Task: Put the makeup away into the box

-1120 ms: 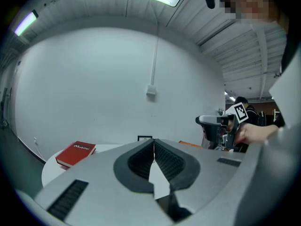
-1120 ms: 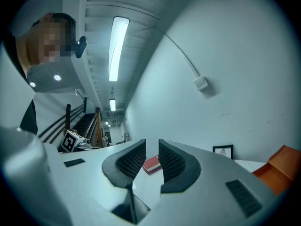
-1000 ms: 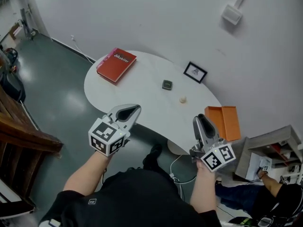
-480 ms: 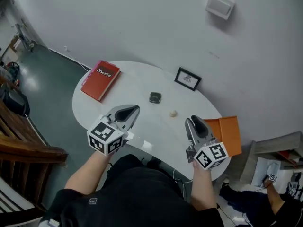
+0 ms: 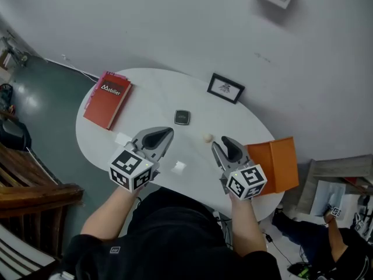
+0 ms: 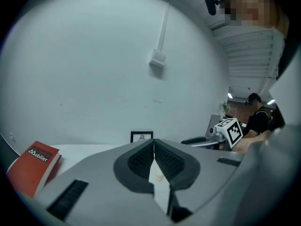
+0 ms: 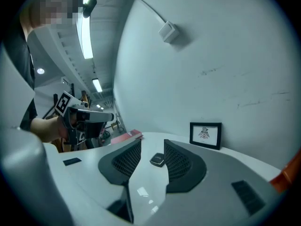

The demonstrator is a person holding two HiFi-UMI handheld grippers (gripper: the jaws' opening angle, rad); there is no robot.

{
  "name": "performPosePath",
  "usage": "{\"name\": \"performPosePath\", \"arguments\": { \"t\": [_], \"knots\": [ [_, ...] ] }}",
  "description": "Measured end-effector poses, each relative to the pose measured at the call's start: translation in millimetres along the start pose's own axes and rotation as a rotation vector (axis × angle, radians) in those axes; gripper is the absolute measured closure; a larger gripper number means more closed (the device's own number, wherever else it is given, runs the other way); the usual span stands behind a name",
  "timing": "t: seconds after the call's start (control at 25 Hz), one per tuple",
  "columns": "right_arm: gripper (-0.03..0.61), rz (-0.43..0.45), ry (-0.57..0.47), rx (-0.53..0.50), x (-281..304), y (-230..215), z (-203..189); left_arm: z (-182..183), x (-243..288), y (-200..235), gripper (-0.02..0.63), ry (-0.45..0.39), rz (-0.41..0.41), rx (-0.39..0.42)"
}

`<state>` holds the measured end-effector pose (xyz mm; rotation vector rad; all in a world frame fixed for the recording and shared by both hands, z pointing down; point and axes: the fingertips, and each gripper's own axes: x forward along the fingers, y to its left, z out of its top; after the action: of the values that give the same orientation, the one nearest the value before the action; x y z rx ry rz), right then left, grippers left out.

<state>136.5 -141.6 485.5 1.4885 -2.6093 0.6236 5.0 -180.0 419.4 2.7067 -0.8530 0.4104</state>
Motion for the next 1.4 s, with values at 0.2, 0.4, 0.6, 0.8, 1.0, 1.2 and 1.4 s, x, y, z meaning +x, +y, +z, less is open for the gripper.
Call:
{"name": "performPosePath", "arguments": {
  "t": [0.2, 0.4, 0.6, 0.8, 1.0, 1.2, 1.4],
  "knots": [
    [0.431, -0.045, 0.139, -0.056, 32.9, -22.4, -35.5, -15.7, 24.1, 17.6, 0.600, 0.028, -0.028, -0.023],
    [0.405, -0.056, 0.238, -0.055, 58.1, -39.7, -73.8, -39.1, 42.0, 33.6, 0.600, 0.061, -0.056, -0.061],
    [0.405, -0.065, 0.296, -0.046, 78.1, -52.9, -104.3, -58.6, 50.3, 39.7, 0.600, 0.096, -0.074, -0.085],
    [0.405, -0.077, 0.395, -0.059, 91.8, -61.5, -131.1, -66.0, 47.7, 48.2, 0.600, 0.114, -0.060, -0.089],
    [0.453, -0.098, 0.362, -0.061, 82.2, -59.9, -107.6, -45.4, 44.5, 48.2, 0.599, 0.101, -0.063, -0.086],
    [0.454, -0.146, 0.258, -0.080, 35.7, -62.8, -47.7, -9.7, 54.0, 21.6, 0.600, 0.063, -0.119, -0.046],
    [0.456, -0.286, 0.155, -0.043, -35.9, -90.4, -13.5, 13.7, 68.2, -10.1, 0.600, 0.040, -0.188, -0.005]
  ]
}}
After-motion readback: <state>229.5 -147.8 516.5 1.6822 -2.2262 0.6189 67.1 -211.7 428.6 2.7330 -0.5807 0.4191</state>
